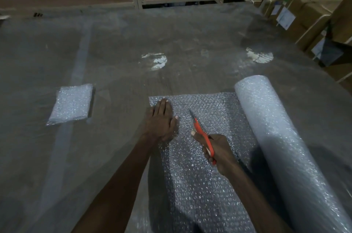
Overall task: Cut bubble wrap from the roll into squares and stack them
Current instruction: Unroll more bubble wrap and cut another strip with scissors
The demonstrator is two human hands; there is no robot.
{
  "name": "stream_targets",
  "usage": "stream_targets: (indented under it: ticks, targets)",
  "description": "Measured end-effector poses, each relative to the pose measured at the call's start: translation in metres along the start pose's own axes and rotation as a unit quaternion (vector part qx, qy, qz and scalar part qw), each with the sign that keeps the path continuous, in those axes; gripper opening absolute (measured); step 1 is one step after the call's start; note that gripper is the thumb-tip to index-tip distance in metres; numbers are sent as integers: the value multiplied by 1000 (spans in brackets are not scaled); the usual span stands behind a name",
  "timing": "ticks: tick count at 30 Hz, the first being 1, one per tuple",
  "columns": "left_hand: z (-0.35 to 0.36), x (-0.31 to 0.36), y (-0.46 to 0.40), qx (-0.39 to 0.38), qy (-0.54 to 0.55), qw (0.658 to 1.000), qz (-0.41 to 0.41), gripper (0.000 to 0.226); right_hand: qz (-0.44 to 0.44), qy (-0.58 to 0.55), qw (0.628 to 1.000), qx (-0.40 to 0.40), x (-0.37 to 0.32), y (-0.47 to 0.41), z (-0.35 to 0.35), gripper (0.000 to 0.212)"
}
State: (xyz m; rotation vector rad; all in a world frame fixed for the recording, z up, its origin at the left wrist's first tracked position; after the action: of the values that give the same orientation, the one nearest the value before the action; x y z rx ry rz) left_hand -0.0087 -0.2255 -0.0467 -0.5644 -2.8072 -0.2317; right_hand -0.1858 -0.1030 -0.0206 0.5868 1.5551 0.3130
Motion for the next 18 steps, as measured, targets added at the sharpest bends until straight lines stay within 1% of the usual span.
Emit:
stream_targets:
  ticks: [7,10,14,18]
  targets:
    - [2,-6,-13,1,-6,1000,-2,81,6,0,1000,4,-3,-5,2,42]
    - [8,-10,-15,8,9,1000,-4,83,9,-5,1000,0,-6,-8,2,41]
    - [10,-10,-14,9,20,1000,-4,80,5,2,1000,0,-6,-11,3,39]
    - [10,-11,-14,11,23,1000,-3,79,-4,4,1000,4,-4,-12,4,41]
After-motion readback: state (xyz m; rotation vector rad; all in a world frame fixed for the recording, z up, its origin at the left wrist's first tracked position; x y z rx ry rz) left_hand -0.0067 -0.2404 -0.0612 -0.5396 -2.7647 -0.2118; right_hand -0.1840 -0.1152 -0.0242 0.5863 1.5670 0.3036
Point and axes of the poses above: each hand's wrist, its own y-axis away from the middle knuckle, its own z-axis out of the palm, x = y × z, the point moved 4 cm from there along -y, towards the middle knuckle, and after that the axes turned 7 degrees about y, right-handed, at the moved point
